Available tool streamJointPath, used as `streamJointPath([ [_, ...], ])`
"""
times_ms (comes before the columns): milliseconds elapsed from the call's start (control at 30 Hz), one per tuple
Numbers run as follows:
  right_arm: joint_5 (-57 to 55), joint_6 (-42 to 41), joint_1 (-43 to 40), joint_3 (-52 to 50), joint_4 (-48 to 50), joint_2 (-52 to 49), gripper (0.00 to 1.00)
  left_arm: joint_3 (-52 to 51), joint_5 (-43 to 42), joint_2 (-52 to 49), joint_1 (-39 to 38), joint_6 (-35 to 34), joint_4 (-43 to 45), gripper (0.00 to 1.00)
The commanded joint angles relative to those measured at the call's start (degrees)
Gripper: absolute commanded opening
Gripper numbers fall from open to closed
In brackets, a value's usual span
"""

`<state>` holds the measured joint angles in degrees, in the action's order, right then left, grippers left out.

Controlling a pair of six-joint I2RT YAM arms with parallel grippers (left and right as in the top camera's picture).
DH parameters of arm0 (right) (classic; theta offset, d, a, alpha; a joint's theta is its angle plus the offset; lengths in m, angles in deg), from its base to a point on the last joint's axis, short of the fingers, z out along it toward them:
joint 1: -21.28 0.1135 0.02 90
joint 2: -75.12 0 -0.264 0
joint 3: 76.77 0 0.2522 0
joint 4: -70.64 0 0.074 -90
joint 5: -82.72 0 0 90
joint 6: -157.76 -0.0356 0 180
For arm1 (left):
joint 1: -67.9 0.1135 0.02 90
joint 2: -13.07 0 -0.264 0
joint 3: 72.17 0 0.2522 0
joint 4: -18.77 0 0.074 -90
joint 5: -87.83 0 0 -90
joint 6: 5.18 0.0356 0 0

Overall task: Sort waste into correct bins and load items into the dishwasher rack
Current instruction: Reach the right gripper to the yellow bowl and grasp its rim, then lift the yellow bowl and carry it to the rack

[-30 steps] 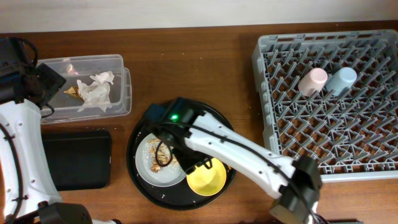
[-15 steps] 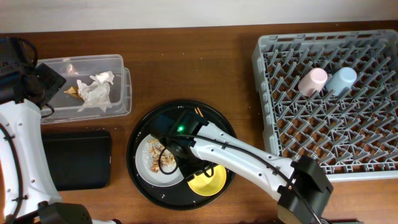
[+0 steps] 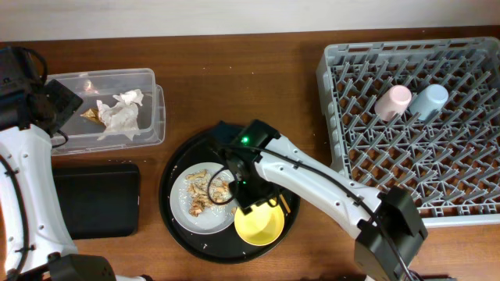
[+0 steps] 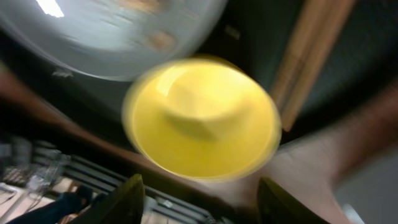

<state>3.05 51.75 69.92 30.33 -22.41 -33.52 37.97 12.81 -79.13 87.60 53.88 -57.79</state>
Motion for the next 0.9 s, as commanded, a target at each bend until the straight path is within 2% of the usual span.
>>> streamJointPath([
  [0, 10.93, 4.98, 2.43, -2.69, 5.29, 2.01, 0.57, 0.61, 0.39, 0.61, 0.33, -0.31, 0.15, 0.99],
  [67, 10.73, 3.43, 3.72, -4.68, 8.57, 2.01, 0.57, 0.61, 0.39, 0.61, 0.33, -0.31, 0.15, 0.99],
  [200, 3.78, -5.95, 5.01, -7.98, 11.69, 2.01, 0.54, 0.61, 0.42, 0.61, 0.33, -0.31, 0.15, 0.99],
  [367, 2.27, -10.73, 7.26, -11.23, 15.72, 2.01, 0.54, 0.61, 0.42, 0.61, 0.33, -0.31, 0.15, 0.99],
  [533, -5.16, -17.57, 10.67, -13.86, 18.67, 1.99, 0.53, 0.61, 0.42, 0.61, 0.33, -0.31, 0.15, 0.99],
  [700, -9.66, -20.26, 12.11, -14.05, 18.73, 1.99, 0.46, 0.61, 0.42, 0.61, 0.33, -0.31, 0.15, 0.99],
  [867, -10.69, -20.98, 12.92, -16.79, 22.49, 1.88, 0.45, 0.61, 0.39, 0.61, 0.33, -0.31, 0.15, 0.99],
])
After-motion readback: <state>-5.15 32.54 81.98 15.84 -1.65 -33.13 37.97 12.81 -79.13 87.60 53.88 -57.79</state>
